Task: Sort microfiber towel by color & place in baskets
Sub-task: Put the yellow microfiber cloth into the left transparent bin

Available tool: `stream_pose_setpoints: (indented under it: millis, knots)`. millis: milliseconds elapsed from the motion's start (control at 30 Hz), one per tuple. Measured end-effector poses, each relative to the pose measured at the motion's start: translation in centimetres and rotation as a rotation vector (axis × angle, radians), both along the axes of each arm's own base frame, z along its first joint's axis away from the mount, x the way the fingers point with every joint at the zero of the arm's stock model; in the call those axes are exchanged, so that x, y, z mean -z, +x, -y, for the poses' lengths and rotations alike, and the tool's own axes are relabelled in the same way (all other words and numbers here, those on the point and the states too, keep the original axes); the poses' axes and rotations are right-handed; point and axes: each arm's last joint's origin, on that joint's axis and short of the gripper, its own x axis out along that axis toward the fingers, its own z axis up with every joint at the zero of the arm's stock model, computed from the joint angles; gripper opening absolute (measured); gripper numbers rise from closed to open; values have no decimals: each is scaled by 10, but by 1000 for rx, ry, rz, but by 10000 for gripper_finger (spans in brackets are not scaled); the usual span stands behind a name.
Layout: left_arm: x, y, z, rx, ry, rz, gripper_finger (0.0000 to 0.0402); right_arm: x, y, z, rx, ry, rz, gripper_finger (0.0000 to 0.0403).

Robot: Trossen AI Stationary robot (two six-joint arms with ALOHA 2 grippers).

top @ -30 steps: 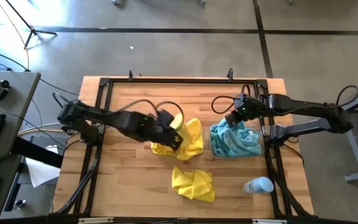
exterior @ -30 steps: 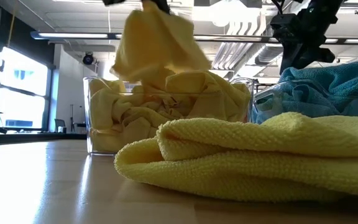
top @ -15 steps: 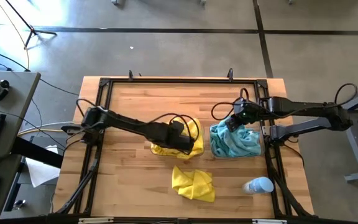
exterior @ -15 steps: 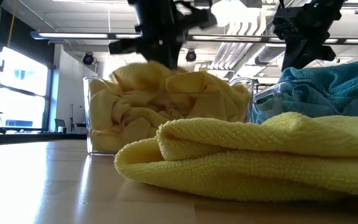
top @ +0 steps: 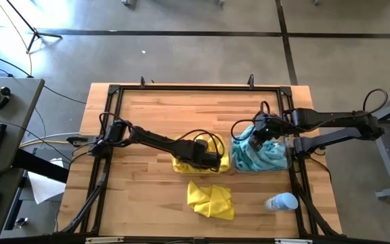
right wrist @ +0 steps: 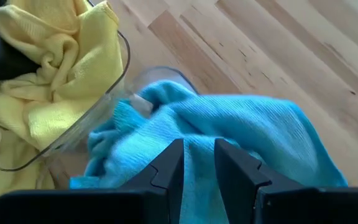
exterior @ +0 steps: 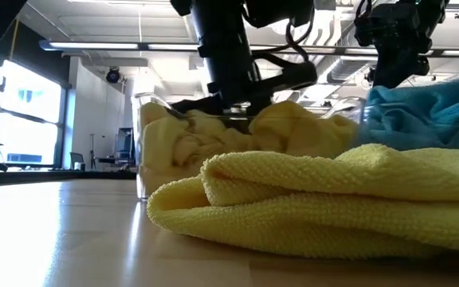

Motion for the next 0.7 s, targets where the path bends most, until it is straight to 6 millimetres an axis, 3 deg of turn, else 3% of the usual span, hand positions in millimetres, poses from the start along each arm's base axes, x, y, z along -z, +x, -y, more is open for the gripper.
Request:
stream_pose_setpoints:
  millis: [267,467,700]
  knots:
    - [-10,-2,-4,-23,-22,15,100,0,0,0,-30,-15,-6,83]
    - [-14,-12,-6,-3,-13,-70,104,0,-1,0,-79,-39,-25,83]
    - [-21,-12,-3,1,-2,-49,104,0,-1,0,-92,-45,-28,83]
